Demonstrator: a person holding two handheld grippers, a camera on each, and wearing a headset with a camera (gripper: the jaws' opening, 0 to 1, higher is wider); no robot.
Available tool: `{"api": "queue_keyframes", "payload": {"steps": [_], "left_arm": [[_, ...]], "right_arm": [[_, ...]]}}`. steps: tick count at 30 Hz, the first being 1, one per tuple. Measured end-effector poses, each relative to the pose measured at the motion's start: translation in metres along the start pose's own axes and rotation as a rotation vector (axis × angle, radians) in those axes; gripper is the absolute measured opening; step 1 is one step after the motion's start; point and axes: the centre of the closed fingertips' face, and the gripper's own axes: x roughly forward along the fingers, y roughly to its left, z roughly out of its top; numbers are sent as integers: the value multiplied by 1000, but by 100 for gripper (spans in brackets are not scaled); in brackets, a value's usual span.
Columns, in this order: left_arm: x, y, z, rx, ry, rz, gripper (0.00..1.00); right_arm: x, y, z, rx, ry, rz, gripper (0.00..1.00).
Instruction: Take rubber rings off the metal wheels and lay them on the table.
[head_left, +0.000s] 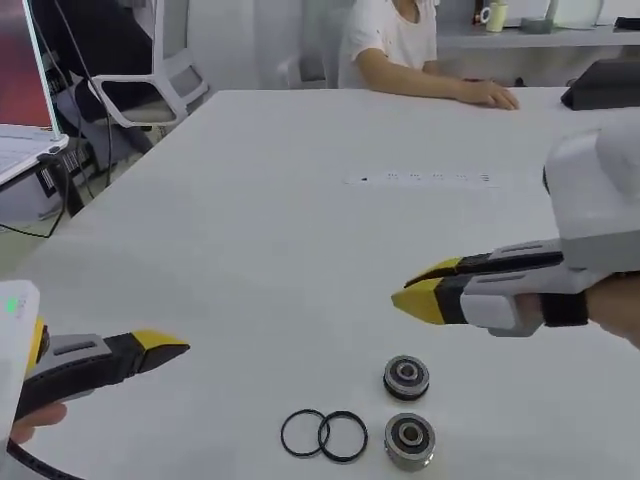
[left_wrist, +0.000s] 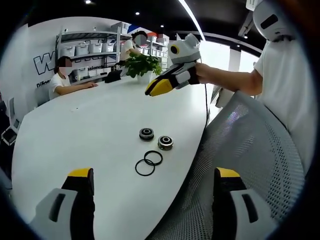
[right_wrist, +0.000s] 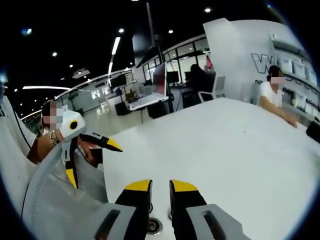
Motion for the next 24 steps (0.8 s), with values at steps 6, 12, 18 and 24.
{"api": "queue_keyframes", "payload": {"steps": [6, 12, 18, 24], "left_arm": [[0, -2, 10, 15, -14, -19, 99], [-1, -5, 30, 51, -45, -41, 99], [4, -7, 44, 87, -56, -65, 99], [13, -12, 59, 146, -46, -100, 99]], "right_arm": [[-9, -6, -9, -23, 0, 11, 15], [-11, -13, -23, -33, 17, -1, 18], [-11, -22, -34, -11, 19, -16, 19], [-11, -28, -46, 9, 15, -28, 20]]}}
